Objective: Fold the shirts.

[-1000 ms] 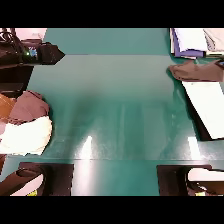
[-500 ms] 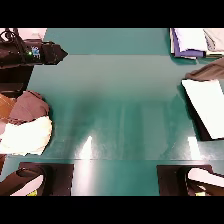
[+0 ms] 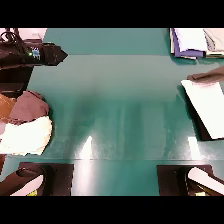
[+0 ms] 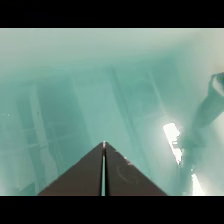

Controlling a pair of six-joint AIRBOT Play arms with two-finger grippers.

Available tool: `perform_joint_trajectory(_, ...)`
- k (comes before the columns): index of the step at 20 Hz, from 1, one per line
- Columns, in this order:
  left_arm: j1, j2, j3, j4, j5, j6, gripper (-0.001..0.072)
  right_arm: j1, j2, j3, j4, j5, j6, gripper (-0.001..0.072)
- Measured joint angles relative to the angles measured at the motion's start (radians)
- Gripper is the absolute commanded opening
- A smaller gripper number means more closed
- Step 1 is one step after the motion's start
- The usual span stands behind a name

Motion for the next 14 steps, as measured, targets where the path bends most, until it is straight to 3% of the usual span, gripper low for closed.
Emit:
perform_joint_trajectory(5,0.000,0.000,0.000,0.005,-0.021,0.005,0.0027,-0.076,0.106,-0.211,-0.149,0.084,0.001,0.0023)
perform_joint_trajectory(6,0.000,0.000,0.000,0.006,-0.022,0.006,0.0027,-0.098,0.127,-0.259,-0.179,0.093,0.002,0.0110)
perform_joint_trajectory(8,0.000,0.000,0.000,0.006,-0.026,0.007,0.0027,-0.143,0.163,-0.346,-0.236,0.104,0.002,0.0655)
perform_joint_trajectory(9,0.000,0.000,0.000,0.006,-0.027,0.008,0.0027,-0.166,0.177,-0.384,-0.263,0.104,0.002,0.0714)
perform_joint_trajectory(12,0.000,0.000,0.000,0.007,-0.029,0.008,0.0027,-0.221,0.201,-0.446,-0.306,0.104,0.003,0.0710)
perform_joint_trajectory(14,0.000,0.000,0.000,0.007,-0.034,0.008,0.0028,-0.226,0.208,-0.445,-0.277,0.105,0.007,0.0670)
